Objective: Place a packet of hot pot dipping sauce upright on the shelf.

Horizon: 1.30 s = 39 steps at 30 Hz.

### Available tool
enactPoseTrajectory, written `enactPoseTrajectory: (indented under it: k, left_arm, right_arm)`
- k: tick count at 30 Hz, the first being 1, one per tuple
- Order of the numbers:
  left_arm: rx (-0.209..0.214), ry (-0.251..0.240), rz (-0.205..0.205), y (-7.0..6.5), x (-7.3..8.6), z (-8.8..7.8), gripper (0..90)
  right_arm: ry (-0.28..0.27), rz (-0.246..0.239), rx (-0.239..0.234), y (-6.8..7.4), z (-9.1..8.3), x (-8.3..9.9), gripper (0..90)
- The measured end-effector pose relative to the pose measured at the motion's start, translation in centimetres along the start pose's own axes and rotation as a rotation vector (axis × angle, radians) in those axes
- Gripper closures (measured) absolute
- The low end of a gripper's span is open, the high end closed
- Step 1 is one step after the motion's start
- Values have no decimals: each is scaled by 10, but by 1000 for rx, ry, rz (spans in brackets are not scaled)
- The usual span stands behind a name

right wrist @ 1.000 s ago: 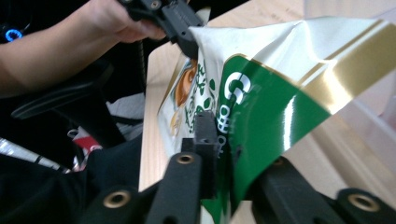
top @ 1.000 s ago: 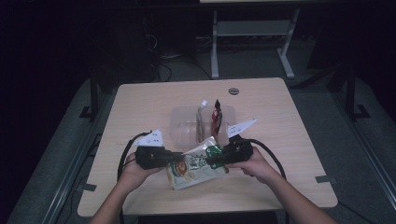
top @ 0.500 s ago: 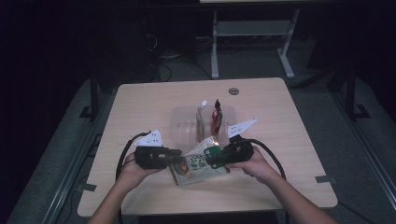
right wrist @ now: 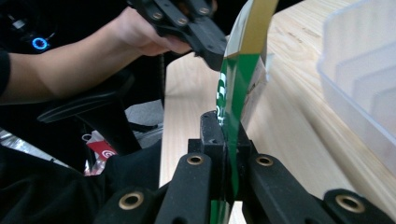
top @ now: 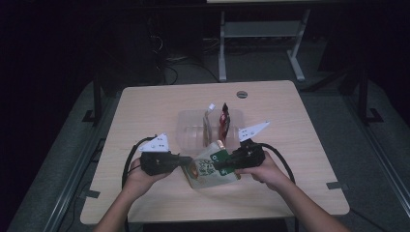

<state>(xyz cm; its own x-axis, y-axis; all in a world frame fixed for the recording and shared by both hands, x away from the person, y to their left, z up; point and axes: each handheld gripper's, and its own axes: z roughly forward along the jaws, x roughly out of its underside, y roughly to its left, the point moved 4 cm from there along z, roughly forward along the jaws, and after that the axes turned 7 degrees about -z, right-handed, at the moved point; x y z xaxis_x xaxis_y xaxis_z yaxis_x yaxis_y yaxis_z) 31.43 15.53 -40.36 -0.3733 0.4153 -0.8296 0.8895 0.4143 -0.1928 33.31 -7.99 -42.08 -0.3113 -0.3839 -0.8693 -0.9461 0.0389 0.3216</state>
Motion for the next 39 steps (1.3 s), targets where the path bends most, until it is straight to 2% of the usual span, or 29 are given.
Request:
enactPoseTrajectory:
  k: [3, 6, 12, 15, 20, 29, 34, 37, 39]
  left_arm:
    - [-7, -22, -17, 2, -3, 6, 899]
    - [-10, -20, -22, 2, -5, 13, 899]
    - [17, -2, -9, -6, -8, 30, 899]
    - [36, 6, -3, -10, -10, 38, 899]
    - [56, 25, 12, -15, -10, 46, 900]
    - [37, 12, -6, -8, -9, 36, 900]
    - [17, -2, -19, -2, -7, 24, 900]
    - [3, 6, -25, 2, -3, 14, 899]
    - [0, 17, -44, 6, 2, 7, 899]
  right_arm:
    - [-7, -10, -19, 4, 3, -3, 899]
    - [-22, -14, -41, 7, 5, -6, 899]
    - [-30, -31, -71, 15, 9, -10, 899]
    - [-23, -50, -69, 17, 11, -11, 900]
    - [-23, -47, -74, 17, 12, -11, 899]
    - [-36, -40, -33, 13, 5, -10, 899]
    - [-46, -39, -22, 13, 5, -12, 899]
    - [-39, -46, -13, 15, 8, -13, 900]
    - [-36, -50, -9, 16, 8, -14, 900]
